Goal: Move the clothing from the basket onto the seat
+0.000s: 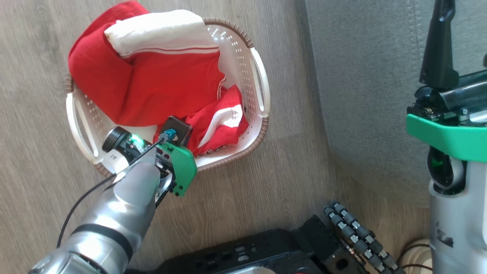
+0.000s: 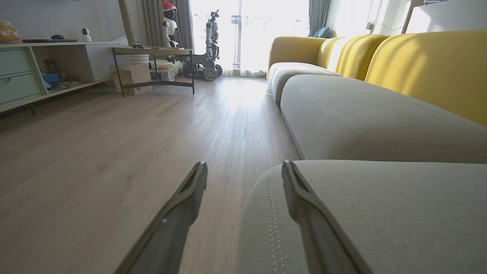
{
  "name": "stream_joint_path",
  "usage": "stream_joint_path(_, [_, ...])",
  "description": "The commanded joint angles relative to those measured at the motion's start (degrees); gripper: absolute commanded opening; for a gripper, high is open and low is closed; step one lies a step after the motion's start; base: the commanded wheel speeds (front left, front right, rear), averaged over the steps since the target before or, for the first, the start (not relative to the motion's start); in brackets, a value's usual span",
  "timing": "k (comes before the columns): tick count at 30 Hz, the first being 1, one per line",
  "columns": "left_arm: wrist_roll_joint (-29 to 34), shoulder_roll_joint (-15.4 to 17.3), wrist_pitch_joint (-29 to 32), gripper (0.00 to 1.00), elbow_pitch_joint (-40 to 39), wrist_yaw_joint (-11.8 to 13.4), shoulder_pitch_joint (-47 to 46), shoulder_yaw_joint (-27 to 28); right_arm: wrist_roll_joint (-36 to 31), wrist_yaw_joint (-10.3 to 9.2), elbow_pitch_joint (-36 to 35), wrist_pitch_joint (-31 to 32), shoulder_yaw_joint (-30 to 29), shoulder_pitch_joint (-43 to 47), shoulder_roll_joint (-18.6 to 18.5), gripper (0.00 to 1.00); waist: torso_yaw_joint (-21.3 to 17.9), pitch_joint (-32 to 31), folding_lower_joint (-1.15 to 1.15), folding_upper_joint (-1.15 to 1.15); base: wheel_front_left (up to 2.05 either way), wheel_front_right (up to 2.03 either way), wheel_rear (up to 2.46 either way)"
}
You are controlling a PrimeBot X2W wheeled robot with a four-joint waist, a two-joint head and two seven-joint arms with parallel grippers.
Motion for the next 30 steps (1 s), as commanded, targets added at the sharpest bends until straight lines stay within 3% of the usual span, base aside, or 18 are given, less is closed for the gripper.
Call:
stream_joint_path(1, [-0.6,0.7,-0.9,0.0,-0.2,-0.2,2.3,0.5,0.3,-0.02,-1.3,-0.4,0.8,1.4,0.1,1.0,0.4,-1.3,-0.01,0.0,0.0,0.0,0.0])
stream_joint_path(14, [-6.4,0.7,-6.0,0.0,-6.2,-0.1,7.0,-0.5,-0.5,-0.02,8.1,-0.4,2.7,5.2,0.1,1.0,5.1,-17.5,-0.01,0.0,0.0,0.0,0.0])
stream_joint_path(30, [-15.0,0.7,-8.7,0.0,-17.9,2.1,14.2,-3.4,-2.0,-0.02,18.2,-0.4,2.9,16.1,0.1,1.0,10.3,-40.2,-0.01,0.0,0.0,0.0,0.0])
